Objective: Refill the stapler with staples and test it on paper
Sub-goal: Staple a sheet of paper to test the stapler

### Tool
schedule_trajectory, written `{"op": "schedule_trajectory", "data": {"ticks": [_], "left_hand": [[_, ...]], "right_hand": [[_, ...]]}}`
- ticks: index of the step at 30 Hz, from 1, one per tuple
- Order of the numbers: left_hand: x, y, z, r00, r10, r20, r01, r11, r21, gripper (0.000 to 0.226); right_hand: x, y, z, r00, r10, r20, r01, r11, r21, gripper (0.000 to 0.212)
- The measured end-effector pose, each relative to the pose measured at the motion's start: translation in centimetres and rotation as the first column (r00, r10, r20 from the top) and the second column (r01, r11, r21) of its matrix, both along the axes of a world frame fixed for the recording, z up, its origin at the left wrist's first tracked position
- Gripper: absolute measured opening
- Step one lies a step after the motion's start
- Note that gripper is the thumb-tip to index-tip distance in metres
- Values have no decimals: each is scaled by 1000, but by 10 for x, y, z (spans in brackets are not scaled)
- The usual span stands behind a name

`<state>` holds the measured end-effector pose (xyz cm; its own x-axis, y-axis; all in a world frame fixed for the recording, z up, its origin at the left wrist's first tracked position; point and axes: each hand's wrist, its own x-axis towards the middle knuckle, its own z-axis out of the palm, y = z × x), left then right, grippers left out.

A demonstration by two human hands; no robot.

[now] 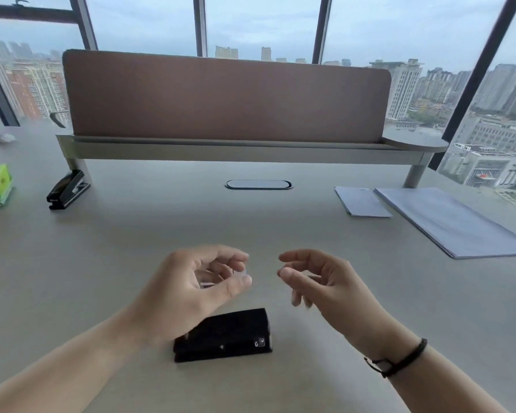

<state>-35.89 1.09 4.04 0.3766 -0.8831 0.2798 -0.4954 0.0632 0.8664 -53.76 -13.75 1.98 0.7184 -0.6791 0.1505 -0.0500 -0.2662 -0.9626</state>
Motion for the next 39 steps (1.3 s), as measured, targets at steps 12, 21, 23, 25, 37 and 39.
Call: {"op": "schedule_trajectory", "data": {"ticks": [12,21,23,25,37,39], "left_hand": [[-3,-273,23,985,73,-159,-35,974,225,9],[-31,-387,-32,968,-93,233,1,929,369,51],[-34,-402,-38,990,-9,139,-39,939,341,45],[-37,-411,-38,995,84,-58,-61,943,328,30],[-44,-415,-25,763,238,-601,-40,946,323,17],[-46,-415,-25,770,225,-596,-37,950,311,20]], "right_hand": [[-24,-220,8,767,-637,-79,594,751,-287,15],[-22,-290,-32,650,-618,-441,316,748,-583,50],[-21,-292,-35,637,-610,-471,252,743,-620,53],[-20,-290,-36,626,-607,-490,201,732,-651,52],[-19,-288,-32,618,-598,-511,85,697,-712,45],[-19,-288,-33,619,-597,-510,78,693,-716,46]]}}
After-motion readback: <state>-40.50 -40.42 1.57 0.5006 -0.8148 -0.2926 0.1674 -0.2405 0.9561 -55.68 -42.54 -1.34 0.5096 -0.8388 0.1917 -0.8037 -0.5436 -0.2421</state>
